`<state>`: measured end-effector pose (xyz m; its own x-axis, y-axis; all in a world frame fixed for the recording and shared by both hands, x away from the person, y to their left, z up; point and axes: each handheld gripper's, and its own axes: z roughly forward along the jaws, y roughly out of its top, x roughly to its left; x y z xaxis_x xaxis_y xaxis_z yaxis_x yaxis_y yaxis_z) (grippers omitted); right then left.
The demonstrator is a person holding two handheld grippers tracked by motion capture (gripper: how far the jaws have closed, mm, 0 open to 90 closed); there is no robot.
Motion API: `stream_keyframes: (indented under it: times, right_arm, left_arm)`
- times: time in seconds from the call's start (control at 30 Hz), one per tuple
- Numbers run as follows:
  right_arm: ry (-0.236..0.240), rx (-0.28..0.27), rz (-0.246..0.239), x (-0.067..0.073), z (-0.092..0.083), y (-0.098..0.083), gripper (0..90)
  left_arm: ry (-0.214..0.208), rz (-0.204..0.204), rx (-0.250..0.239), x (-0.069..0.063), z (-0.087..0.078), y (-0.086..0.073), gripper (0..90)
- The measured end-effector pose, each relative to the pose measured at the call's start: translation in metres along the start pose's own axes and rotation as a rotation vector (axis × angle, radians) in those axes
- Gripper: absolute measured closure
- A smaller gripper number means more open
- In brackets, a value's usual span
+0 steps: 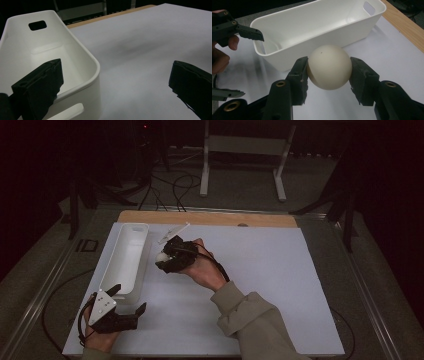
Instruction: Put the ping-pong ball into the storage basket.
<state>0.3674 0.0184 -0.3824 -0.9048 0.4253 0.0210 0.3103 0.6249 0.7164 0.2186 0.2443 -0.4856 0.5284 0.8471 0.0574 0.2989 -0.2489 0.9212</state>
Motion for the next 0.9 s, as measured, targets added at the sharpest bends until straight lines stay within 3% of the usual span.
stream_keyframes:
  times: [0.9]
  right_arm:
    - [0.016,-0.025,-0.003,0.0052,0.0087,0.0088,50.8]
  left_arm:
    - [-0.002,-0.003,0.001,0.0004,-0.0008,-0.0001,0.0]
